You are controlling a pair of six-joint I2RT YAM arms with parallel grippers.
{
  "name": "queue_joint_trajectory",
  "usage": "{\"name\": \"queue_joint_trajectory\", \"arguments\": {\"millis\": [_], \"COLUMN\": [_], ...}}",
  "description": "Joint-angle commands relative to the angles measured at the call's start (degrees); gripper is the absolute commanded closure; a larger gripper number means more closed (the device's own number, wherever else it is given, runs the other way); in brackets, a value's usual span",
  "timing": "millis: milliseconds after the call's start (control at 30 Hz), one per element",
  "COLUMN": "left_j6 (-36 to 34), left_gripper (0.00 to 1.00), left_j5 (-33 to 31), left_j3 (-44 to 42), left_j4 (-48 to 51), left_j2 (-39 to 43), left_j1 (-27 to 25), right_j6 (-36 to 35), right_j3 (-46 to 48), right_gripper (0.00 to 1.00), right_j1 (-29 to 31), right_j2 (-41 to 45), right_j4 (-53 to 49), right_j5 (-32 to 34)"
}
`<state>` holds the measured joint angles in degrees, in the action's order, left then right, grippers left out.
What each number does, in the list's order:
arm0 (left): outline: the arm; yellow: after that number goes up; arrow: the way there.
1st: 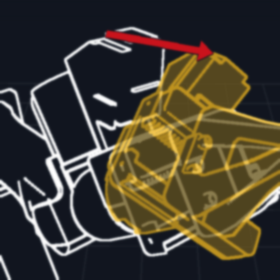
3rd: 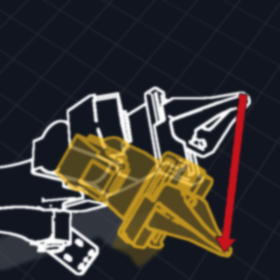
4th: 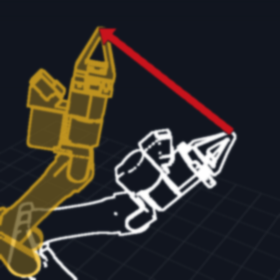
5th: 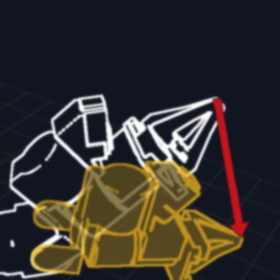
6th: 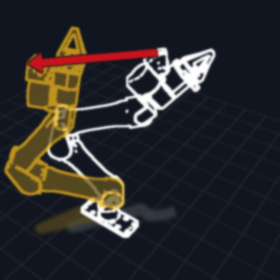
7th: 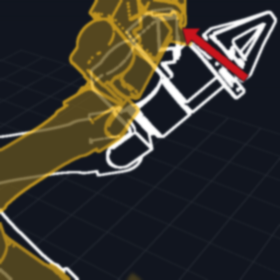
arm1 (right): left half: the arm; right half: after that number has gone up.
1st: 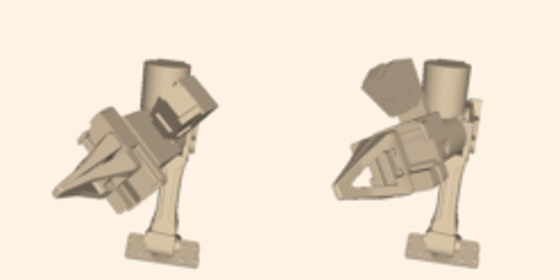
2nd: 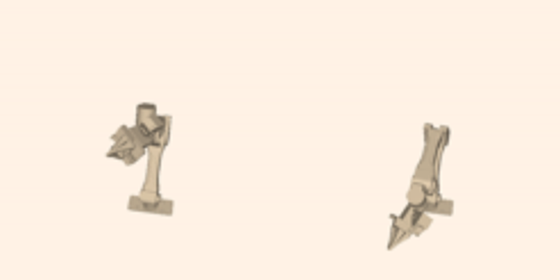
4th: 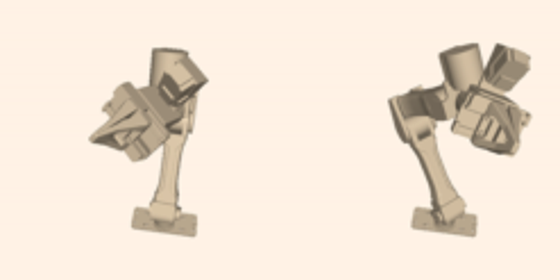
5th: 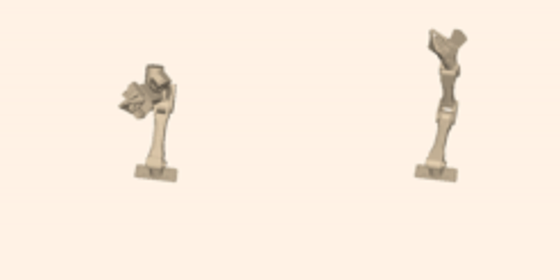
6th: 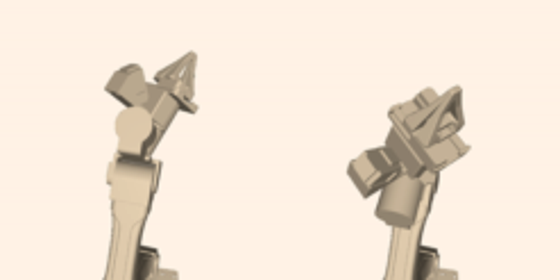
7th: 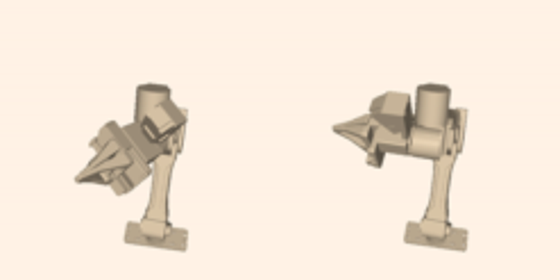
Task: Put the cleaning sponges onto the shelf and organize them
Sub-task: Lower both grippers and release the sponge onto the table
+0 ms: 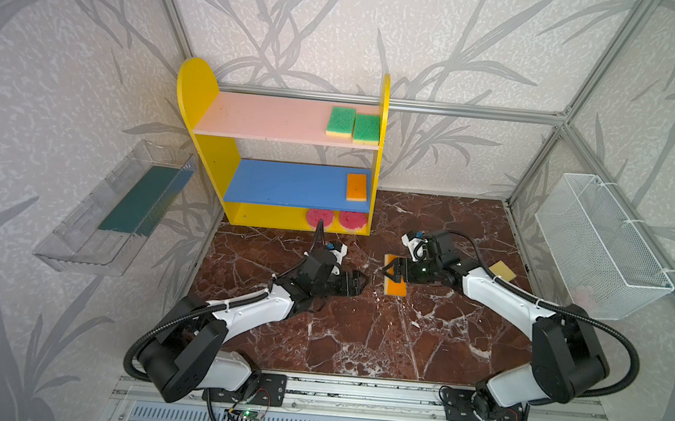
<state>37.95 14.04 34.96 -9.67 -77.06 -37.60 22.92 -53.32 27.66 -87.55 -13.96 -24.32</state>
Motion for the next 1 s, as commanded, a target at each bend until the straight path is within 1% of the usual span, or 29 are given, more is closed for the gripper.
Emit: {"name": "queue_joint_trajectory", "arguments": {"millis": [0,33,67,200,267,333,433,567,600,767,967], "left_j6": [-4.38,-4.49,-4.75,-5.69,-5.26,-4.48,-3.24,-2.54,-2.55,-2.41,-2.52], "left_gripper": [0.11,0.10,0.10,0.10,0.11,0.11,0.12,0.12,0.12,0.12,0.12], "left_j5": [-9.42,-10.29,-11.09,-14.29,-14.01,-13.65,-14.03,-14.92,-15.05,-16.56,-18.36], "left_j3": [0.67,0.93,1.35,3.64,4.39,4.27,2.94,2.77,2.66,1.57,0.55], "left_j4": [6.95,7.61,8.50,11.93,13.07,12.83,11.03,10.99,10.95,10.56,12.34], "left_j2": [2.56,2.92,2.96,2.34,1.79,1.63,1.88,2.08,2.20,3.83,5.58], "left_j1": [-1.86,-2.43,-3.17,-6.29,-6.60,-6.60,-6.60,-6.60,-6.56,-6.56,-6.45], "right_j6": [-2.85,-2.56,-2.23,-1.54,-1.32,-0.48,1.80,3.35,4.24,5.56,6.93], "right_j3": [0.19,0.15,0.06,-0.45,0.46,2.69,6.72,8.22,8.77,10.99,12.61], "right_gripper": [0.04,0.01,0.01,0.01,0.01,0.01,0.01,0.01,0.02,0.04,0.06], "right_j1": [0.63,0.64,0.64,0.05,-1.54,-3.96,-7.96,-8.33,-8.19,-7.12,-2.33], "right_j2": [-0.40,-0.34,-0.08,1.03,1.33,0.88,-0.96,-5.09,-5.73,-6.55,-7.93], "right_j4": [-3.65,-3.16,-2.78,-2.45,-1.82,0.57,7.03,12.07,13.68,16.46,19.37], "right_j5": [4.23,3.67,3.13,1.78,0.07,-3.48,-11.99,-20.27,-21.27,-20.93,-20.54]}}
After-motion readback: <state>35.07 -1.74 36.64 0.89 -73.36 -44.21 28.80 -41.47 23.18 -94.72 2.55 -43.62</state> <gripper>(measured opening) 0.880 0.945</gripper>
